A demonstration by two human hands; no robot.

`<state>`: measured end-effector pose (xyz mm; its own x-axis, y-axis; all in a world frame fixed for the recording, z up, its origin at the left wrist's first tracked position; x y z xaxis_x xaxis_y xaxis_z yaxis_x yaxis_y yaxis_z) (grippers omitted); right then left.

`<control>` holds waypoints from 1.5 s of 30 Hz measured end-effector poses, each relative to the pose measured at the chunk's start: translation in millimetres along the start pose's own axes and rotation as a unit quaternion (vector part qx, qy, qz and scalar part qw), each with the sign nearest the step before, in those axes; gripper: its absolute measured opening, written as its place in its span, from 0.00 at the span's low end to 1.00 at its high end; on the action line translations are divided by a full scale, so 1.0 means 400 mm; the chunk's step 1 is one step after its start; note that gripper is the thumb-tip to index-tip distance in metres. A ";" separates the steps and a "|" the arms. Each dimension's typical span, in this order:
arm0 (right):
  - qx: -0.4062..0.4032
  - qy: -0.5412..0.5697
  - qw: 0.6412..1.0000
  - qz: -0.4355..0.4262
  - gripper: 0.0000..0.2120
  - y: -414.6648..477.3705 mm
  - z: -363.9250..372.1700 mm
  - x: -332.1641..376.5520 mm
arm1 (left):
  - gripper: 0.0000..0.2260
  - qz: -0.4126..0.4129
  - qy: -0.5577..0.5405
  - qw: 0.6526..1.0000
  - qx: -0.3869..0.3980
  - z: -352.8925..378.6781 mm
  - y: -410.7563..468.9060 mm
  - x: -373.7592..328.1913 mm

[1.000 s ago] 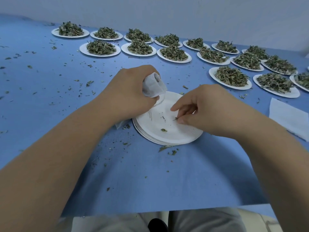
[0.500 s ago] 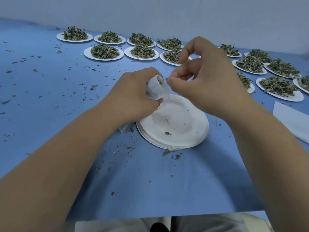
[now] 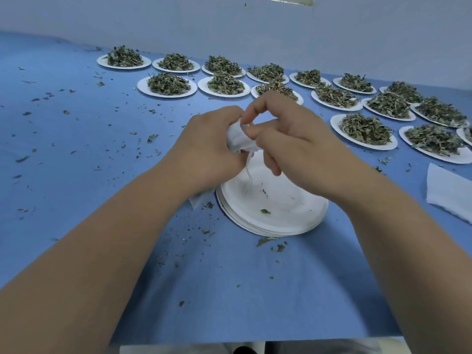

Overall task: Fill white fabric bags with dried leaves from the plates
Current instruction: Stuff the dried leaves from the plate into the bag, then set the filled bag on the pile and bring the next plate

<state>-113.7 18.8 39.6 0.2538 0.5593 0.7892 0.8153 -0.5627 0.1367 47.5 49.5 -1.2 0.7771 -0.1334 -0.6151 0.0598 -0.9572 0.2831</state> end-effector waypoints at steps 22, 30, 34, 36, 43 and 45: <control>0.133 0.181 0.974 -0.027 0.26 0.410 0.368 0.200 | 0.04 -0.168 -0.287 0.887 -0.321 -0.409 -0.164 0.224; 0.134 0.202 0.969 -0.041 0.20 0.639 0.626 0.328 | 0.22 -0.126 -0.356 0.855 -0.356 -0.609 -0.284 0.461; 0.094 0.223 0.970 -0.038 0.17 0.765 0.695 0.367 | 0.27 -0.128 -0.434 0.784 -0.424 -0.642 -0.341 0.564; 0.081 0.223 0.970 -0.046 0.16 0.822 0.727 0.394 | 0.18 -0.159 -0.403 0.748 -0.503 -0.654 -0.355 0.599; 0.079 0.162 0.977 -0.118 0.19 0.951 0.855 0.553 | 0.10 -0.267 -0.279 0.638 -0.666 -0.670 -0.402 0.637; 0.079 0.126 0.977 -0.150 0.24 0.963 0.894 0.600 | 0.10 -0.254 -0.240 0.654 -0.671 -0.670 -0.394 0.617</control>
<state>447.5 153.8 67.7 -0.1293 0.5059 0.8529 0.9089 -0.2834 0.3059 397.8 236.3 -0.4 0.1768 -0.2598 -0.9493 0.9802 0.1336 0.1460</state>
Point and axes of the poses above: each hand's wrist, its own y-axis towards the middle knuckle, its own z-axis out of the palm, x = y × z, the point moved 2 cm from there along y, towards the middle knuckle, and after that the axes turned 11 degrees about x, right-handed, at the moved point
